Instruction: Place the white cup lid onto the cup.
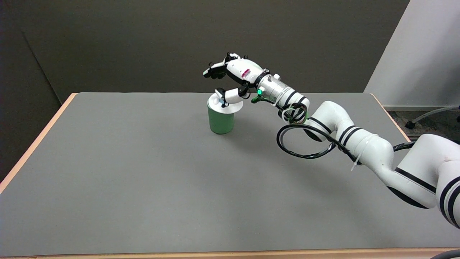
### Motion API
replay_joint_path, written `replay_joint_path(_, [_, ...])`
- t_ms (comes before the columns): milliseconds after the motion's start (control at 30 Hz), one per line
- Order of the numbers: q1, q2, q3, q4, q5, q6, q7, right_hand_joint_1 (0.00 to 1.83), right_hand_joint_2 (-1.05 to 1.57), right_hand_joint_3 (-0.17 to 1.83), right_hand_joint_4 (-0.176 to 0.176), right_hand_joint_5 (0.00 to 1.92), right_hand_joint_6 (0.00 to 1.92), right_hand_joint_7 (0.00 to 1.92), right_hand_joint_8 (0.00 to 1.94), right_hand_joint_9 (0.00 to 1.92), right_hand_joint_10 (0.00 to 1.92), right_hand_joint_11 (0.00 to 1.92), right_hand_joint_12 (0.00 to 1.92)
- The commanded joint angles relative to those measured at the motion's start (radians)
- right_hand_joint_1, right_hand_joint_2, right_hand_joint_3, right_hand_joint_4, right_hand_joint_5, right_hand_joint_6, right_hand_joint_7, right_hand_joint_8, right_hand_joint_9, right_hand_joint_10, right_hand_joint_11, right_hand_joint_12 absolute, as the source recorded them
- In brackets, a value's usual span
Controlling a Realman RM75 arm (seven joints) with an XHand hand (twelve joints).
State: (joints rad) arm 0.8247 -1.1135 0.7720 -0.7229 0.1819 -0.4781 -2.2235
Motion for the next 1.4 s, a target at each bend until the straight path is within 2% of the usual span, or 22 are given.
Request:
replay_joint_path(33, [-0.009, 0.044, 0.079, -0.103, 0.002, -0.008, 0.002, 0.77, 0.86, 0.75, 0.055, 0.57, 0.18, 0.68, 0.20, 0.65, 0.34, 0.00, 1.14])
replay_joint_path(200, [-0.024, 0.094, 0.127, -0.141, 0.003, 0.005, 0.002, 0.78, 0.81, 0.84, 0.063, 0.59, 0.19, 0.69, 0.20, 0.69, 0.21, 0.02, 1.15])
replay_joint_path(467, [-0.147, 0.199, 0.323, -0.230, 0.027, 0.072, 0.002, 0.72, 0.75, 0.94, 0.062, 0.59, 0.19, 0.62, 0.19, 0.64, 0.19, 0.19, 0.94])
replay_joint_path(633, [-0.243, 0.281, 0.424, -0.234, 0.175, 0.060, 0.002, 0.71, 0.74, 0.95, 0.060, 0.58, 0.19, 0.62, 0.18, 0.64, 0.19, 0.22, 0.92])
replay_joint_path(800, [-0.335, 0.343, 0.470, -0.233, 0.242, 0.053, -0.002, 0.68, 0.73, 0.97, 0.063, 0.57, 0.20, 0.61, 0.18, 0.64, 0.20, 0.24, 0.88])
replay_joint_path(833, [-0.350, 0.349, 0.480, -0.232, 0.244, 0.053, -0.002, 0.67, 0.70, 1.03, 0.064, 0.57, 0.20, 0.62, 0.17, 0.63, 0.21, 0.24, 0.85])
replay_joint_path(1100, [-0.526, 0.364, 0.621, -0.219, 0.281, -0.046, -0.002, 0.66, 0.69, 1.04, 0.058, 0.56, 0.20, 0.61, 0.17, 0.62, 0.21, 0.25, 0.83])
replay_joint_path(1400, [-0.568, 0.366, 0.632, -0.170, 0.311, -0.083, -0.005, 0.66, 0.69, 1.03, 0.060, 0.56, 0.20, 0.61, 0.17, 0.62, 0.21, 0.25, 0.82])
